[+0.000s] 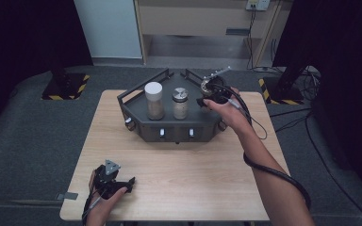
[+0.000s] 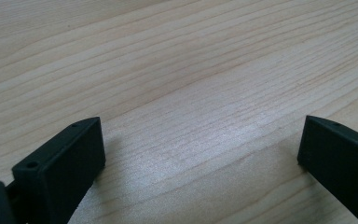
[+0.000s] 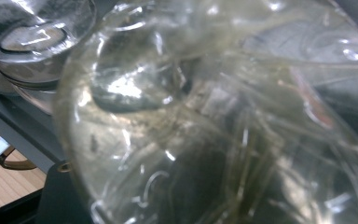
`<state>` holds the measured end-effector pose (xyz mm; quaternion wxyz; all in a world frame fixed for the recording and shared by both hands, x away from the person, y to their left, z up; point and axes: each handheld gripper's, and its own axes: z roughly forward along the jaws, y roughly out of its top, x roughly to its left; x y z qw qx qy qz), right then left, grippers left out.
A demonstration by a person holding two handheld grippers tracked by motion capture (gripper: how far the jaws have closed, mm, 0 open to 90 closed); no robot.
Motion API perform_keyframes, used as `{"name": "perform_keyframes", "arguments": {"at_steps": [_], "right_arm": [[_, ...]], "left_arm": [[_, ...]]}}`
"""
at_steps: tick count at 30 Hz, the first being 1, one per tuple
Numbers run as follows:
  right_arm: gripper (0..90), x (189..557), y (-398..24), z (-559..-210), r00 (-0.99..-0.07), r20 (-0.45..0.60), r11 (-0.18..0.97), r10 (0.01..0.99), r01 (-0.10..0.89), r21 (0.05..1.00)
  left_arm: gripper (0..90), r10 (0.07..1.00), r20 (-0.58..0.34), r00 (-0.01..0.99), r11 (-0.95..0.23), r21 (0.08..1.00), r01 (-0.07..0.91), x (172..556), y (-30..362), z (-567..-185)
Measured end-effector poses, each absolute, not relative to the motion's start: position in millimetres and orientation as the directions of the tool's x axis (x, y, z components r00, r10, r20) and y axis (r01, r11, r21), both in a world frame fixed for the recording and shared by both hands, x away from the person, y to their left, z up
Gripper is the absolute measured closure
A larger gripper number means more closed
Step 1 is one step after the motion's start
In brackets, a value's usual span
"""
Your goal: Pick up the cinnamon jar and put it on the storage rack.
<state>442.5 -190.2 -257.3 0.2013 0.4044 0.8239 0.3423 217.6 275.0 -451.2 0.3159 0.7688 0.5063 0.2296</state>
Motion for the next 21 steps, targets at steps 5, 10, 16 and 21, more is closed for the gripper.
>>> {"name": "perform_keyframes", "arguments": {"at_steps": [5,10,16,21], "right_arm": [[31.2,446,-189,-264,-0.589,-0.056,0.443,0.806,0.539,0.716],[31.1,447,-188,-267,-0.591,-0.054,0.444,0.805,0.541,0.714],[31.2,448,-185,-269,-0.592,-0.049,0.442,0.805,0.541,0.716],[31.2,449,-183,-270,-0.592,-0.051,0.443,0.804,0.540,0.716]], "left_arm": [[0.0,0.924,0.033,0.381,-0.287,0.719,0.633,218,275,-451],[0.0,0.924,0.033,0.381,-0.287,0.719,0.633,217,275,-452],[0.0,0.923,0.032,0.382,-0.287,0.719,0.633,218,275,-452],[0.0,0.923,0.032,0.382,-0.287,0.719,0.633,218,275,-452]]}}
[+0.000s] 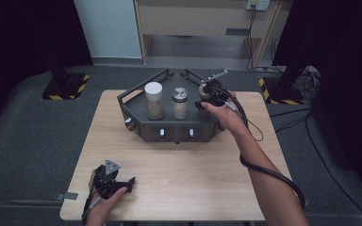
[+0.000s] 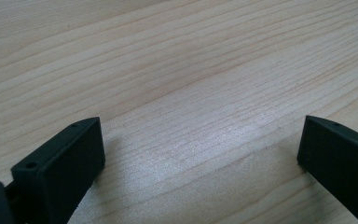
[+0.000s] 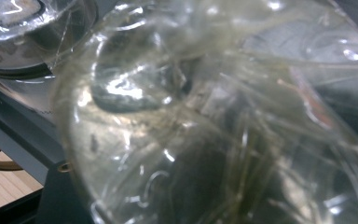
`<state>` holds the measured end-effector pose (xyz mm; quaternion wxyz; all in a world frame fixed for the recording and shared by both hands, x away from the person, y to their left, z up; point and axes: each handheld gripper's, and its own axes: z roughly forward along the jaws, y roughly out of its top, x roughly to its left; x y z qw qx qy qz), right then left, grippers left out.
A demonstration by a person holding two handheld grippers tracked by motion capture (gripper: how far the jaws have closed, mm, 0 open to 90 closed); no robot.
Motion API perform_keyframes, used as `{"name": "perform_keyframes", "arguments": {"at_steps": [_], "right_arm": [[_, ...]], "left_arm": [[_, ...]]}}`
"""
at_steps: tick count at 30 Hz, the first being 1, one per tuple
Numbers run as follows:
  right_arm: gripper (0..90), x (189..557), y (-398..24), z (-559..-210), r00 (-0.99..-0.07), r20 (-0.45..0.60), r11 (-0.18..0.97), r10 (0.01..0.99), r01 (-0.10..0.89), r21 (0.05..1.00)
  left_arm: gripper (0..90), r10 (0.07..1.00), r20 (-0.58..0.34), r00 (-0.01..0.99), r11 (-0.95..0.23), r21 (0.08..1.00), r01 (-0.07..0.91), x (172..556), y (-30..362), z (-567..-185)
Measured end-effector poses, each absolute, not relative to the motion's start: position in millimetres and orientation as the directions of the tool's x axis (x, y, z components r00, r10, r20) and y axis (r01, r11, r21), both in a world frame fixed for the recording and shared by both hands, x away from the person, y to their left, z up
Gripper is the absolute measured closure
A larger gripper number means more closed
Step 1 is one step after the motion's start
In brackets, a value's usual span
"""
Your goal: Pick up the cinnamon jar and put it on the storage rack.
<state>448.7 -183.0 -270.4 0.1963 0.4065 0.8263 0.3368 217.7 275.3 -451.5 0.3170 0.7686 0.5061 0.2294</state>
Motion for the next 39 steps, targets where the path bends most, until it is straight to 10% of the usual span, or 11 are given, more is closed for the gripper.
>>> {"name": "perform_keyframes", "arguments": {"at_steps": [39], "right_arm": [[31.1,457,-191,-291,-0.580,-0.005,0.411,0.815,0.570,0.712]], "left_arm": [[0.0,0.923,0.031,0.383,-0.287,0.719,0.633,218,275,-451]]}}
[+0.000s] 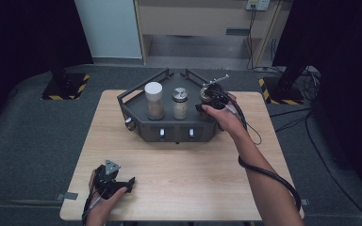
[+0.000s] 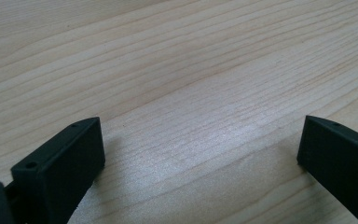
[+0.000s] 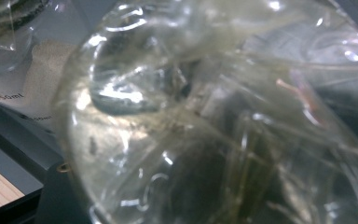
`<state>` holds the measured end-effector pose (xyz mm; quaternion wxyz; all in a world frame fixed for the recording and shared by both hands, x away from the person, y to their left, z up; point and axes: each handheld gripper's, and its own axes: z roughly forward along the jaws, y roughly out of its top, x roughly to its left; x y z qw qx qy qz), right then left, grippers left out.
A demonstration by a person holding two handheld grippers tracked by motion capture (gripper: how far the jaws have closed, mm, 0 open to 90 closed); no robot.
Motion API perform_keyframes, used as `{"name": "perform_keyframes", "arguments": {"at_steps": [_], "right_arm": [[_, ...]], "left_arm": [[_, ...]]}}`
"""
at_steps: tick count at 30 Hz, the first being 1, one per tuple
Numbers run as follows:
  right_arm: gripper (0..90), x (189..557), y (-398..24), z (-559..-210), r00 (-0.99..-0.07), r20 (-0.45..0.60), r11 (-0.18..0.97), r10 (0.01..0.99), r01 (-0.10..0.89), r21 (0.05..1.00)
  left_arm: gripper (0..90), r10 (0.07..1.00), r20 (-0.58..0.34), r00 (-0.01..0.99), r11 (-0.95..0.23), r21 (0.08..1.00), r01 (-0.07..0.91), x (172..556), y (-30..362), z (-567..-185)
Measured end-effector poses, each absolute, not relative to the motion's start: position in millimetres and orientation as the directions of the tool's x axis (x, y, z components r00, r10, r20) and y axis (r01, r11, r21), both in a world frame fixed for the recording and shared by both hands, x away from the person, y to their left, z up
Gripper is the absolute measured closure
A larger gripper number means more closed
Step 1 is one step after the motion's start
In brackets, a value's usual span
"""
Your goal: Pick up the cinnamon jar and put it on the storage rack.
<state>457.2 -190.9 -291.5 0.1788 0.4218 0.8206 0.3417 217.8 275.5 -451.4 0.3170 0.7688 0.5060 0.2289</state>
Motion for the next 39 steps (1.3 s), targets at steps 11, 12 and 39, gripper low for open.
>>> {"name": "perform_keyframes", "arguments": {"at_steps": [11,12,39], "right_arm": [[30.3,455,-195,-295,-0.580,0.009,0.394,0.815,0.565,0.725],[29.0,455,-196,-296,-0.579,0.013,0.389,0.815,0.565,0.728],[7.3,430,-215,-287,-0.582,0.008,0.359,0.813,0.512,0.780]], "left_arm": [[0.0,0.923,0.031,0.383,-0.287,0.719,0.633,218,276,-451],[0.0,0.923,0.031,0.383,-0.287,0.719,0.633,218,276,-451],[0.0,0.923,0.031,0.383,-0.286,0.720,0.633,218,275,-452]]}}
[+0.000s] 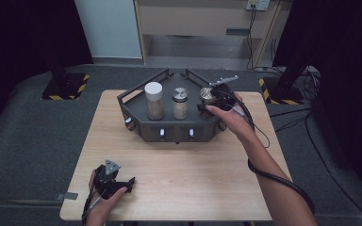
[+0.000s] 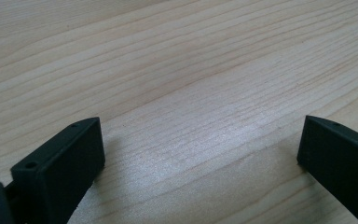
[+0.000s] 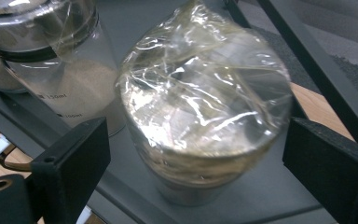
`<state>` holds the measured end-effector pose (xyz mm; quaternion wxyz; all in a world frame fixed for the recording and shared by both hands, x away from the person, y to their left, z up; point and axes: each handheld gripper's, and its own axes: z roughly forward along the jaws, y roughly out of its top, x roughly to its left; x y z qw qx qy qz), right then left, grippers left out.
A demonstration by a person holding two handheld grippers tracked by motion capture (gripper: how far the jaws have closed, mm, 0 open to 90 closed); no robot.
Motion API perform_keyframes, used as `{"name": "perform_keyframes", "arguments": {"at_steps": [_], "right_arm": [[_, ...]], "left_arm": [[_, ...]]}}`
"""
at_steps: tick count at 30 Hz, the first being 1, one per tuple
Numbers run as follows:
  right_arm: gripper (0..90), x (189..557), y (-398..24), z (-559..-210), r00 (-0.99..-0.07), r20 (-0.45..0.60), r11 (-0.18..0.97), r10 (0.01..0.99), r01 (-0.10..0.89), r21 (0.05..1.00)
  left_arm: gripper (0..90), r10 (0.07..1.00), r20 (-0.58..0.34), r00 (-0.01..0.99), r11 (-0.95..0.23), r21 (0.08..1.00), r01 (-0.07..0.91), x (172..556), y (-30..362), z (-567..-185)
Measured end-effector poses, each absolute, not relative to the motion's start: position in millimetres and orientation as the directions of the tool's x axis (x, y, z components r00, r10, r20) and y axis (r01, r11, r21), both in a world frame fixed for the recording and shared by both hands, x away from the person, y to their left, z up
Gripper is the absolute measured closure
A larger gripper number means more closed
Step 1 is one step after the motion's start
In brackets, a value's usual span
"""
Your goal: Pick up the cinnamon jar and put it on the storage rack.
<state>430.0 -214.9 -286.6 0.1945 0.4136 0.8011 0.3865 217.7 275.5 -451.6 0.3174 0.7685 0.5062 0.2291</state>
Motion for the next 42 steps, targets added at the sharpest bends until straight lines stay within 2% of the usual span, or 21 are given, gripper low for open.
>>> {"name": "perform_keyframes", "arguments": {"at_steps": [16,42], "right_arm": [[5.9,405,-227,-285,-0.603,-0.016,0.369,0.798,0.467,0.804],[4.1,377,-249,-284,-0.611,-0.021,0.365,0.791,0.444,0.818]], "left_arm": [[0.0,0.923,0.031,0.383,-0.287,0.719,0.633,218,276,-451],[0.0,0.923,0.032,0.383,-0.287,0.719,0.633,218,276,-451]]}}
